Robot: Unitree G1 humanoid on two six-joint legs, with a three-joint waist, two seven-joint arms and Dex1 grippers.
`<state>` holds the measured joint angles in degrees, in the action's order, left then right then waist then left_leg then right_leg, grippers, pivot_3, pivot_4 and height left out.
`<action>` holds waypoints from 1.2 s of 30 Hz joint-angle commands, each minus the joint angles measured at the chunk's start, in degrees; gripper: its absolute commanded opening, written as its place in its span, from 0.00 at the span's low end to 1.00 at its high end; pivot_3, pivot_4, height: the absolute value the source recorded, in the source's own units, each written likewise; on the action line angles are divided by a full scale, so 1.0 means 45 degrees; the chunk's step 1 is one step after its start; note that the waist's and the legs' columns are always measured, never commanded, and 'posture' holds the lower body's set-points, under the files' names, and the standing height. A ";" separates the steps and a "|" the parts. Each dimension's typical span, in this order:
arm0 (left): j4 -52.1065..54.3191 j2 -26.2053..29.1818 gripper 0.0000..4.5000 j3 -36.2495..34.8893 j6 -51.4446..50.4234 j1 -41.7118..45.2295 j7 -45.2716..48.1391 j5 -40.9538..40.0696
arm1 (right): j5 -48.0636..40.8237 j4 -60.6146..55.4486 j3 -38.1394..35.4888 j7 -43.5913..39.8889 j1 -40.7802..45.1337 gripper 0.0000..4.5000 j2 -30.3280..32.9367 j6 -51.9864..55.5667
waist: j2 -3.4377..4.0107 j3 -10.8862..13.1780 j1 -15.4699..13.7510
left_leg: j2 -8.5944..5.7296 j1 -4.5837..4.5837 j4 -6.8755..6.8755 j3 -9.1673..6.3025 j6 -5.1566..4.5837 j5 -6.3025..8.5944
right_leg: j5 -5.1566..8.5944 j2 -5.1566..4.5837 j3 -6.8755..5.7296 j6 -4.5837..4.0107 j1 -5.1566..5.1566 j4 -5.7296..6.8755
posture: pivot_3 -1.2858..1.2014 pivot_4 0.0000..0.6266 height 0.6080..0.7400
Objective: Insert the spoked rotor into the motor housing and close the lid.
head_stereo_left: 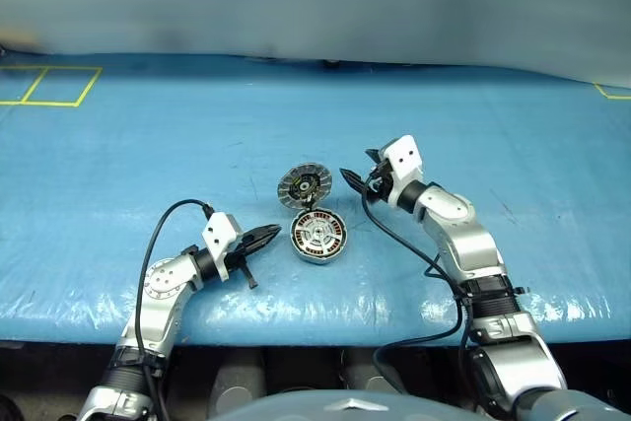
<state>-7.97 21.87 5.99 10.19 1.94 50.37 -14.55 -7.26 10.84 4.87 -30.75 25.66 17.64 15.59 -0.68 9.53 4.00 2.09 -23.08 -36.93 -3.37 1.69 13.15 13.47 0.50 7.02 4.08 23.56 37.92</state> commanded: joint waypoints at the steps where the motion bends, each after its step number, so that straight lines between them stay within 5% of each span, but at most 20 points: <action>1: 0.0147 -0.0074 0.00 -0.0100 0.0252 0.0062 -0.0037 -0.0010 | 0.0238 0.0705 0.0197 -0.0058 0.0980 0.59 -0.0170 -0.0060 | 0.0001 0.0000 -0.0003 | -0.0001 -0.0008 0.0002 0.0000 0.0000 0.0000 | -0.0010 -0.0001 0.0000 0.0017 0.0008 -0.0002 | 0.52 0.24 1.00; 8: 0.0153 -0.0130 0.00 -0.0137 0.0338 -0.0055 -0.0163 -0.0002 | -0.0167 0.3055 0.0448 -0.2006 0.3168 0.07 -0.0646 -0.0460 | 0.0007 0.0004 0.0053 | 0.0002 -0.0018 -0.0005 -0.0003 -0.0001 0.0000 | -0.0018 0.0002 -0.0003 0.0028 0.0016 0.0000 | 0.52 0.24 1.00; 22: 0.0072 -0.0225 0.00 -0.0156 0.0411 -0.0085 -0.0282 0.0024 | -0.0779 0.2150 0.2123 -0.8713 0.3548 0.07 0.0732 -0.1173 | 0.0018 0.0011 0.0041 | -0.0003 -0.0028 -0.0010 -0.0012 -0.0002 0.0001 | -0.0021 -0.0003 -0.0009 0.0032 0.0015 -0.0005 | 0.52 0.24 1.00; 36: -0.0042 -0.0060 0.00 -0.0116 0.0162 -0.0057 -0.0074 0.0072 | 0.0494 -0.2060 0.3175 -0.8050 0.0024 0.07 0.2504 -0.1182 | 0.0017 0.0011 -0.0027 | -0.0002 -0.0026 -0.0016 -0.0013 0.0000 0.0001 | -0.0018 -0.0001 -0.0011 0.0032 0.0016 -0.0003 | 0.52 0.24 1.00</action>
<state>-8.57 21.14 5.85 10.55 1.24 49.70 -14.09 -6.21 3.67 19.17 -68.19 26.05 28.30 10.45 -0.60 9.58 3.88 2.08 -23.20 -37.01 -3.42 1.69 13.15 13.39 0.49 6.98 4.23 23.64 37.90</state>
